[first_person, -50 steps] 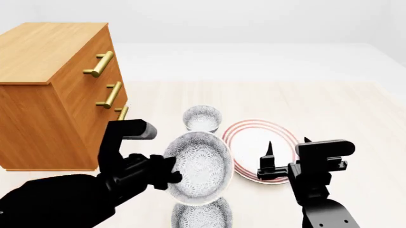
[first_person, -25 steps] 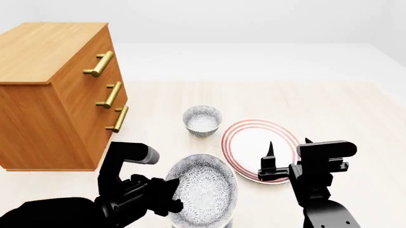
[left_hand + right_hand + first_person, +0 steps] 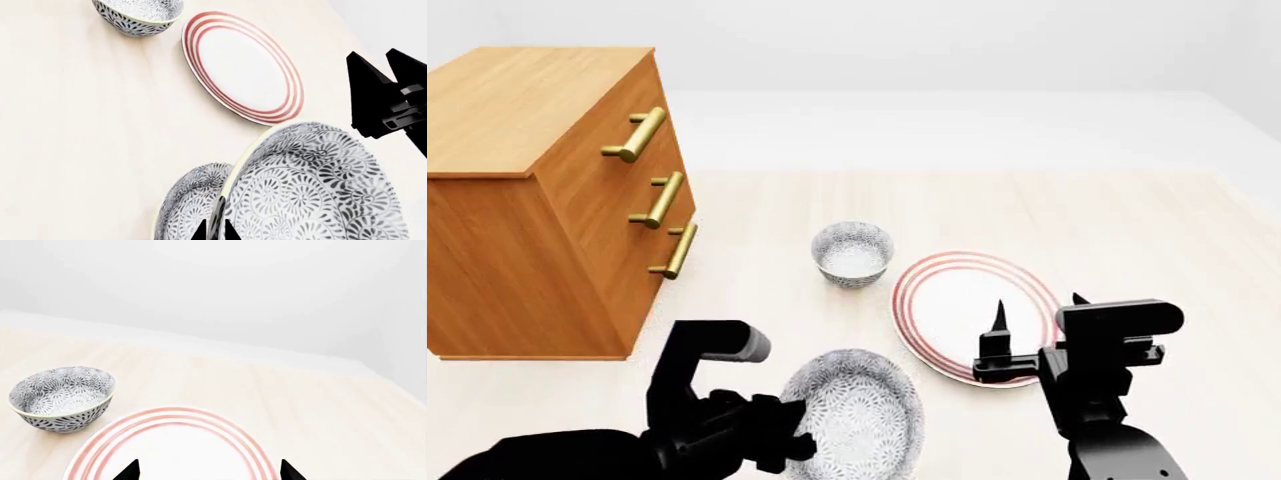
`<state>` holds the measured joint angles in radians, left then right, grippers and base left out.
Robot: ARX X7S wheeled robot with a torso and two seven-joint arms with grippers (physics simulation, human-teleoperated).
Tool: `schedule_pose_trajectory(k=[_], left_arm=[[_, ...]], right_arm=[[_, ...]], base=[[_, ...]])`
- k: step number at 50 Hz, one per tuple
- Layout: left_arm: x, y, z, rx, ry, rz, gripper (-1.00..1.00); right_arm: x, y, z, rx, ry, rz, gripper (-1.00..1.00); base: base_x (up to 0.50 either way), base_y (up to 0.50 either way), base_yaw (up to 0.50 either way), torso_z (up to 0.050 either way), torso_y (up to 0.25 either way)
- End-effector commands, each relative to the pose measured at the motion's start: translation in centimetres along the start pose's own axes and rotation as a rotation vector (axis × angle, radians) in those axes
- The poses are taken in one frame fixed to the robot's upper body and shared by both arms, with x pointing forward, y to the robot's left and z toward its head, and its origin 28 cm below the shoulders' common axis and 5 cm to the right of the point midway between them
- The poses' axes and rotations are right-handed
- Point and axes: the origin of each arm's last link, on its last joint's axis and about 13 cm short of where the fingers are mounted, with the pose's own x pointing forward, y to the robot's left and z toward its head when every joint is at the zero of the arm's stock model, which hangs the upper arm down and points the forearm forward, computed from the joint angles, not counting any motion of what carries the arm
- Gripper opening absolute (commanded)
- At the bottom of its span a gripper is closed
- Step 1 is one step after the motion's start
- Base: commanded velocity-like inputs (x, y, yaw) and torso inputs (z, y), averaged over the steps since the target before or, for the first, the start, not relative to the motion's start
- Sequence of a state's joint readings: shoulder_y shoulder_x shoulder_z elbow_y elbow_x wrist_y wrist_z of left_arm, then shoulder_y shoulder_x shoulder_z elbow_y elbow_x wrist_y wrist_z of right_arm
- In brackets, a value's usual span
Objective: Stack the bowl in the middle on the bowl at the back.
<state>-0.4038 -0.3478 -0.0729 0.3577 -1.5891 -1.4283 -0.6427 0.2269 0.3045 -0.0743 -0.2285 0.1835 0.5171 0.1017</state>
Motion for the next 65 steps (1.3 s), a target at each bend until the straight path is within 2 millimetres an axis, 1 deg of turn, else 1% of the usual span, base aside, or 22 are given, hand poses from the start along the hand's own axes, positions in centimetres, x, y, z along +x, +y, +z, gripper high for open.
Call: schedule_pose_trajectory(k=[1, 8, 28, 64, 65], left_arm=[[0.8, 0.4, -0.1, -0.039, 0.019, 0.010, -1.00], [1.0, 0.6, 0.0, -0.062, 0.029, 0.022, -1.00], [2.1, 0.8, -0.6, -0.082, 0.092, 0.018, -1.00], [1.7, 0.6, -0.4, -0.054, 0.072, -0.018, -1.00], [1.7, 0.6, -0.4, -0.053, 0.071, -0.018, 1.00]], right_arm=[[0.0, -0.1, -0.1, 0.005, 0.001, -0.003, 1.00], [0.0, 0.0, -0.2, 0.007, 0.003, 0.001, 1.00], [-0.1, -0.3, -0.2, 0.013, 0.003, -0.007, 1.00], [-0.2, -0.6, -0.7, 0.021, 0.019, -0.014, 1.00], [-0.2, -0.6, -0.7, 0.022, 0.019, -0.015, 1.00]], base=[[0.00, 0.00, 0.00, 0.000, 0.000], [0.00, 0.00, 0.00, 0.000, 0.000], [0.00, 0.00, 0.00, 0.000, 0.001], [0.00, 0.00, 0.00, 0.000, 0.000], [0.00, 0.00, 0.00, 0.000, 0.000]])
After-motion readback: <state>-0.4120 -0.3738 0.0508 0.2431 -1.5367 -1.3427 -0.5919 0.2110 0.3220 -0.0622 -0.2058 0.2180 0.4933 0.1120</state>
